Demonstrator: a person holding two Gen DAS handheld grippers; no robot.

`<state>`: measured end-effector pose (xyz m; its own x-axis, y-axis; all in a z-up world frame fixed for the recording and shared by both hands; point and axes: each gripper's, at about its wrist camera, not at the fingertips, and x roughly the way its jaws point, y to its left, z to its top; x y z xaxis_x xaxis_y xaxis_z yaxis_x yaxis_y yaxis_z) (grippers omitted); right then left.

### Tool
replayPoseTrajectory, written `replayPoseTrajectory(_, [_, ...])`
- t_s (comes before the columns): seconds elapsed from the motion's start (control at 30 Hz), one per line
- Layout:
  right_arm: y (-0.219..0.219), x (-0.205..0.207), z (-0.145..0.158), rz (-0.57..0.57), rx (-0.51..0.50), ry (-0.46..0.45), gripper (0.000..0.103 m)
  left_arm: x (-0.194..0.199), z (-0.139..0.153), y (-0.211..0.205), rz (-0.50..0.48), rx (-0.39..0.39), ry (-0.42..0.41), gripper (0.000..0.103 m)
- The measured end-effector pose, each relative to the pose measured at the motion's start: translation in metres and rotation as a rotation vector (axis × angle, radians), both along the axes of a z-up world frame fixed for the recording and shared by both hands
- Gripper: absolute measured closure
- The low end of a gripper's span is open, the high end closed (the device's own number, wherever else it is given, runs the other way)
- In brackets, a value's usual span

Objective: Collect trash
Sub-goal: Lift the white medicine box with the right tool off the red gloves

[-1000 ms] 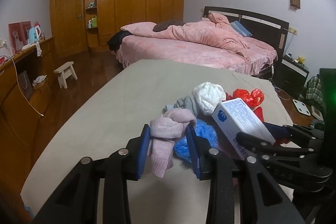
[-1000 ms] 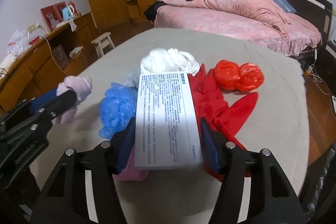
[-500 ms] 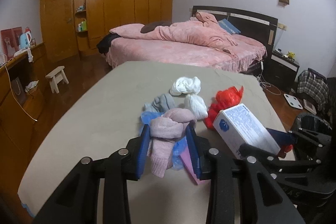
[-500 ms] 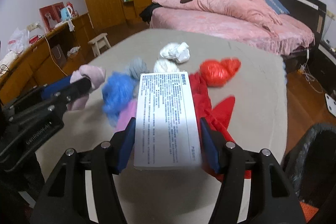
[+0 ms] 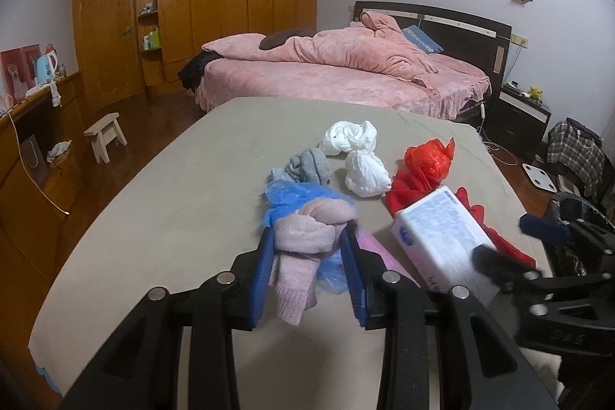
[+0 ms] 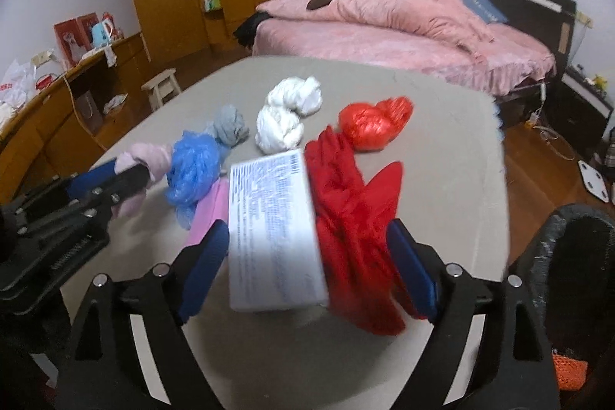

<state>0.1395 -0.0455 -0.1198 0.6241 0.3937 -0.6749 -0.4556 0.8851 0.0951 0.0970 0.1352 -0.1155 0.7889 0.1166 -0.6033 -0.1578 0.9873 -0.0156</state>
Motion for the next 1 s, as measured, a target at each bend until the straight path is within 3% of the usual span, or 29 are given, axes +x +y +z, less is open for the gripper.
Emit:
replayPoseTrajectory(0.17, [0.001, -0.015, 0.005, 0.021, 0.012, -0.024, 0.022, -0.006, -0.004, 0.006, 0.001, -0.006, 0.005, 0.068])
replayPoseTrajectory(0.3, [0.012, -0.016, 0.002, 0.064, 0.027, 0.007, 0.03, -0.011, -0.006, 0.012, 0.01, -0.006, 0.007, 0.068])
replayPoseTrajectory(0.77, [0.038, 0.002, -0.026, 0.074, -0.058, 0.066, 0.032, -0.014, -0.009, 0.021, 0.028, -0.017, 0.014, 0.068])
replayPoseTrajectory(0.87, [0.044, 0.006, -0.032, 0.09, -0.097, 0.069, 0.044, -0.014, -0.009, 0.022, 0.027, -0.019, 0.015, 0.068])
replayPoseTrajectory(1.0, [0.043, 0.01, -0.033, 0.091, -0.091, 0.087, 0.046, -0.014, -0.008, 0.021, 0.026, -0.019, 0.014, 0.068])
